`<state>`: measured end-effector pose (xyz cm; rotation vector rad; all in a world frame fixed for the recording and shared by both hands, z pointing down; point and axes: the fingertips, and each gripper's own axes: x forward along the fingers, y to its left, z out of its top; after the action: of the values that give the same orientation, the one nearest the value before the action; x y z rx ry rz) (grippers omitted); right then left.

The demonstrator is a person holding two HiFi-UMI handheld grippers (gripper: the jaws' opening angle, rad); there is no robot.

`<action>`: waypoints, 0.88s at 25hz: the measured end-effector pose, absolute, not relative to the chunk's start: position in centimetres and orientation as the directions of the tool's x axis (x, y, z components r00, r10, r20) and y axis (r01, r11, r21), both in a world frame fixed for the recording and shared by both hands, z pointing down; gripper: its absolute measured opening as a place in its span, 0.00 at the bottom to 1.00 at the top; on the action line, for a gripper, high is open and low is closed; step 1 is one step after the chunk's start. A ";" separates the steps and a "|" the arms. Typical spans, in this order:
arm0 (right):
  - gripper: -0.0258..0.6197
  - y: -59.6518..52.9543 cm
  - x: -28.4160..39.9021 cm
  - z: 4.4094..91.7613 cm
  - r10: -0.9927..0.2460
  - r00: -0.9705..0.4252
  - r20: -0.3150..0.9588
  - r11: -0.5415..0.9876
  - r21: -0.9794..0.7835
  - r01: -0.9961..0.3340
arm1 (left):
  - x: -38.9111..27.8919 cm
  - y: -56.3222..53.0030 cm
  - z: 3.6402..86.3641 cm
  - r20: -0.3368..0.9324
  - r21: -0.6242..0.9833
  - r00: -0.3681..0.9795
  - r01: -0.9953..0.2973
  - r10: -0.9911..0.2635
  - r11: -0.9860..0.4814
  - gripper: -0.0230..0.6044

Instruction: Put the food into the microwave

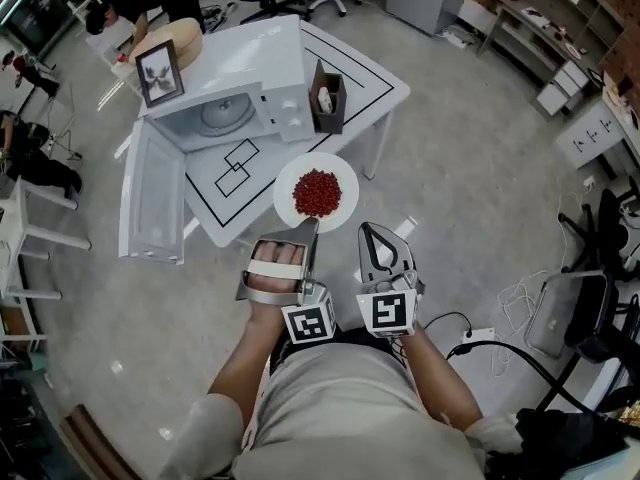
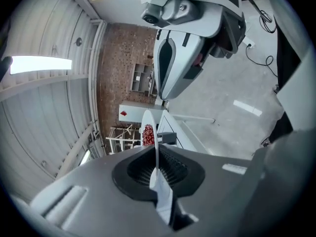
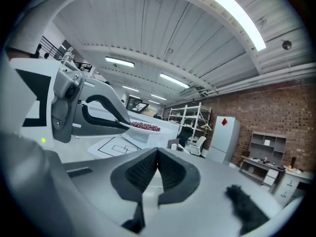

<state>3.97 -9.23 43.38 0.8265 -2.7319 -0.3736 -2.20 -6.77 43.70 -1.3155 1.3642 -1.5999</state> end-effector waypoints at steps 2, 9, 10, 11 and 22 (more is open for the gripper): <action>0.06 -8.3 1.5 43.3 -0.521 -0.837 0.169 0.833 0.314 -0.455 | -4.5 -5.6 43.8 0.269 -0.962 -0.342 -0.132 -0.900 -0.238 0.07; 0.16 -5.2 -5.7 44.0 -0.480 -0.846 0.233 0.626 0.767 -0.143 | -11.1 -2.6 45.4 0.290 -0.957 -0.469 -0.145 -0.834 -0.251 0.07; 0.19 -4.7 -6.6 44.0 -0.481 -0.847 0.227 0.531 0.844 -0.075 | -11.7 -2.4 45.5 0.292 -0.957 -0.476 -0.144 -0.829 -0.253 0.07; 0.20 -4.4 -7.3 44.0 -0.477 -0.850 0.221 0.454 0.891 -0.023 | -12.1 -2.4 45.6 0.291 -0.957 -0.482 -0.141 -0.826 -0.255 0.07; 0.15 -3.3 -14.9 45.5 -0.416 -0.880 0.227 0.140 0.973 0.185 | -15.7 -2.7 46.1 0.295 -0.955 -0.498 -0.155 -0.815 -0.252 0.07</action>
<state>-14.91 -3.27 45.52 0.2216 -1.9767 -1.7894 -15.66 -2.72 46.10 -1.1825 1.5203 -1.8003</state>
